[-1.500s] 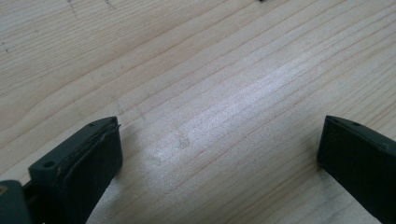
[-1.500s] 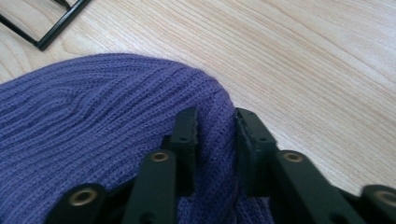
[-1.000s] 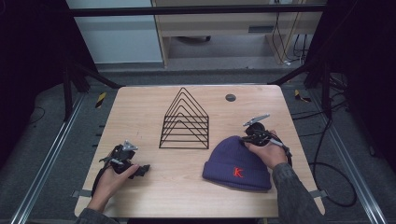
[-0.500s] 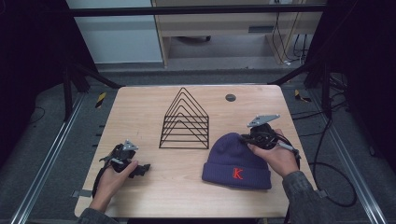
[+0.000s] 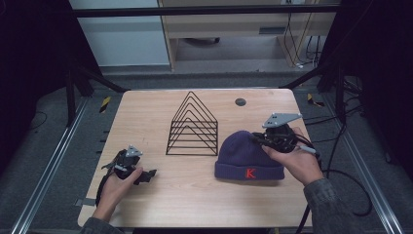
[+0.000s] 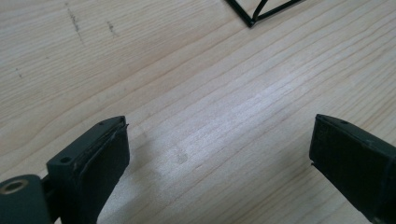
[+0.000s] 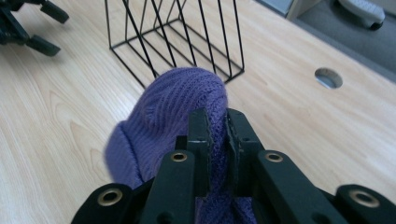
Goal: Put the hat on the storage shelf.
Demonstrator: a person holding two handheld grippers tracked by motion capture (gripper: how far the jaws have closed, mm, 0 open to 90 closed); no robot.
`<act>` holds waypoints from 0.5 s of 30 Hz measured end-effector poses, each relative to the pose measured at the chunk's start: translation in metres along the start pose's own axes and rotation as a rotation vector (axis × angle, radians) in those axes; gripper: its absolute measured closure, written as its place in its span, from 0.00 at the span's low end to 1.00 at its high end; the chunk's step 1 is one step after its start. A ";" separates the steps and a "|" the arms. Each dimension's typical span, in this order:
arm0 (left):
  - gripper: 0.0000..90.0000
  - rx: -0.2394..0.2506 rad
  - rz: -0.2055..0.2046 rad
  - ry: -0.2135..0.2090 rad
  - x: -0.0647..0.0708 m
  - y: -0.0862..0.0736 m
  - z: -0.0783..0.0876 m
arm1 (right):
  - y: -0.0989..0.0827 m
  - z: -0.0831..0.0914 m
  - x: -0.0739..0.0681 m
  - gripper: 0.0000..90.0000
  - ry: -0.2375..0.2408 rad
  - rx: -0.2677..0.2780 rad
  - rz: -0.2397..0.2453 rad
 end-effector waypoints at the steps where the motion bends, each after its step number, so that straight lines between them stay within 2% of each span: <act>1: 0.05 0.002 -0.005 -0.004 0.001 0.001 0.001 | 0.000 0.000 0.000 0.91 0.000 0.000 0.000; 6: 0.07 0.053 -0.019 -0.023 0.008 0.009 0.008 | 0.020 0.010 0.008 0.91 -0.019 0.037 0.020; 9: 0.07 0.124 -0.042 -0.054 0.018 0.021 0.018 | 0.031 0.017 0.014 0.91 -0.034 0.057 0.023; 12: 0.07 0.182 -0.072 -0.068 0.028 0.035 0.030 | 0.037 0.021 0.019 0.91 -0.047 0.070 0.025; 15: 0.08 0.247 -0.065 -0.094 0.035 0.052 0.045 | 0.048 0.027 0.027 0.91 -0.062 0.088 0.025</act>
Point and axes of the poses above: each handheld gripper's, and its own axes: z roughly backward along the jaws, y roughly out of its top, x roughly to its right, the point moved 8 cm from there along -z, roughly forward along the jaws, and after that the axes turned 10 degrees about -y, right-handed, at the moved point
